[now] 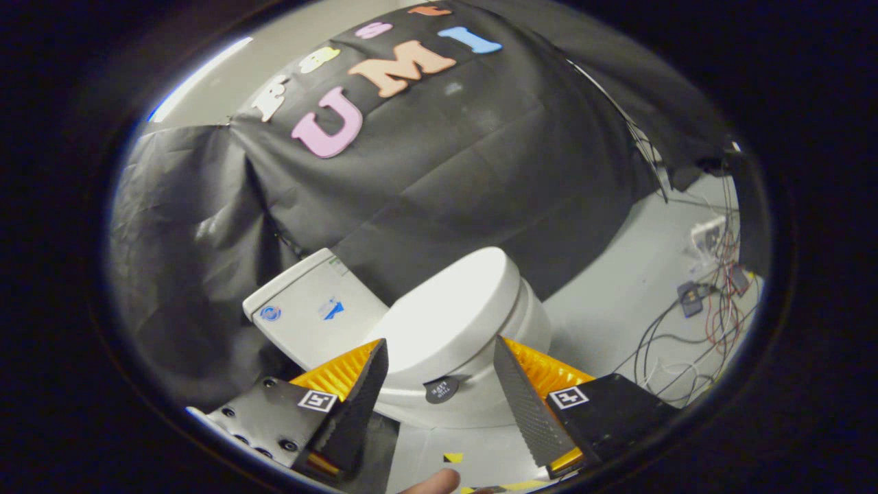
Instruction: Open the toilet lid.
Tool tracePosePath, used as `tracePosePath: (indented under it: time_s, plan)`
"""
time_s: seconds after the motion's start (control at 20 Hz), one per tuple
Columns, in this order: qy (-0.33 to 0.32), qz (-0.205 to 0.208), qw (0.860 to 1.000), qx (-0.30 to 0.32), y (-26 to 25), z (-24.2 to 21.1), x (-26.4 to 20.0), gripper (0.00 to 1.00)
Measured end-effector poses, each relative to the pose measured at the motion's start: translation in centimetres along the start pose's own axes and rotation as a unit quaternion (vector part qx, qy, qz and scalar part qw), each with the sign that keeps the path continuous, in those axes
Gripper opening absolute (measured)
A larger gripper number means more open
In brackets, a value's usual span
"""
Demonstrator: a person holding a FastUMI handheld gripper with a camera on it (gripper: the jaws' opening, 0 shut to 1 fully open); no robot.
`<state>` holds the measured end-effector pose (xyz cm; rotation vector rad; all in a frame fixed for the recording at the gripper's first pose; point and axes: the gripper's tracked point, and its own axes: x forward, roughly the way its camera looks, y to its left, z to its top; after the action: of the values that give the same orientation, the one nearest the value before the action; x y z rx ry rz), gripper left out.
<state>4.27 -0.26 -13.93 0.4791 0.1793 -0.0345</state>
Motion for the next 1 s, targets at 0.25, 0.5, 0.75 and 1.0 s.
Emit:
tracePosePath:
  time_s: [0.25,0.5,0.75,1.0]
  plan:
    - [0.063,-0.030,0.989,0.132,-1.7,-5.3,2.9,0.96]
    - [0.055,-0.011,0.966,0.251,-0.3,-7.8,5.2,0.96]
    - [0.041,0.032,0.943,0.328,1.9,-8.2,6.5,0.17]
    - [0.019,0.036,0.947,0.319,2.4,-7.8,6.4,0.06]
